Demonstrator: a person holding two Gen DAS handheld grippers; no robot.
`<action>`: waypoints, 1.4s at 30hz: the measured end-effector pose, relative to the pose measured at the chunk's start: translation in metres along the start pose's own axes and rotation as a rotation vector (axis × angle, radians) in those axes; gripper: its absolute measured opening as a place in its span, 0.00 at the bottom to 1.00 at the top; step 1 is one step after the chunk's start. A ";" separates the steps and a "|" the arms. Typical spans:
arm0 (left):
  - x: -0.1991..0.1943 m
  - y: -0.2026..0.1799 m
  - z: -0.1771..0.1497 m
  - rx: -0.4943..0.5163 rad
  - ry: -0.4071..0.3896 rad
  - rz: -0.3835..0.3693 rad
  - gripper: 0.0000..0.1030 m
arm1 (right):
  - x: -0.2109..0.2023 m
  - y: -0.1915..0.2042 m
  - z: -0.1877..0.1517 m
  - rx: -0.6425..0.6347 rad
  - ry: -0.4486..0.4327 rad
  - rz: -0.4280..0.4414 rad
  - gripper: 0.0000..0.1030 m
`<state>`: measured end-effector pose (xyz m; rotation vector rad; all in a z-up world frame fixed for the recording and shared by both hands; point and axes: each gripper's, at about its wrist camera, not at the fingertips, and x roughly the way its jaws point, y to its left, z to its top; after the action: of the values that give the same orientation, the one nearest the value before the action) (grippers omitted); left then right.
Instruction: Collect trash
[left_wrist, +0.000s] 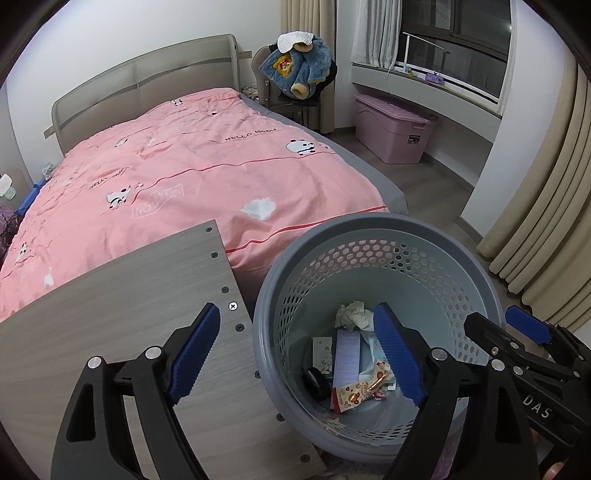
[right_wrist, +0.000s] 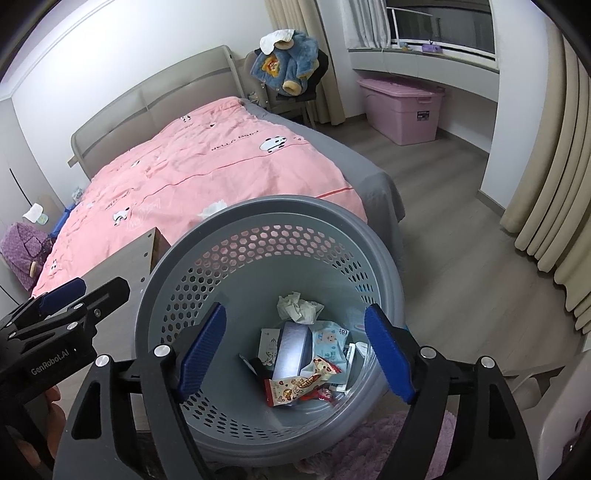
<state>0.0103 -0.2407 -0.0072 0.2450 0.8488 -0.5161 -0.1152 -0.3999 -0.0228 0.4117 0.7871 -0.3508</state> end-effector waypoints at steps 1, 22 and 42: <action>0.000 0.000 0.000 0.001 0.001 0.000 0.80 | 0.000 0.000 0.000 -0.002 0.000 0.000 0.74; 0.000 0.002 -0.002 0.007 0.002 0.032 0.81 | -0.002 0.003 -0.001 -0.004 0.002 -0.003 0.76; -0.001 0.001 -0.002 0.019 -0.007 0.039 0.81 | -0.002 0.005 -0.002 -0.006 0.003 -0.003 0.76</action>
<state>0.0088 -0.2387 -0.0076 0.2766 0.8310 -0.4884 -0.1156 -0.3946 -0.0219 0.4058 0.7912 -0.3504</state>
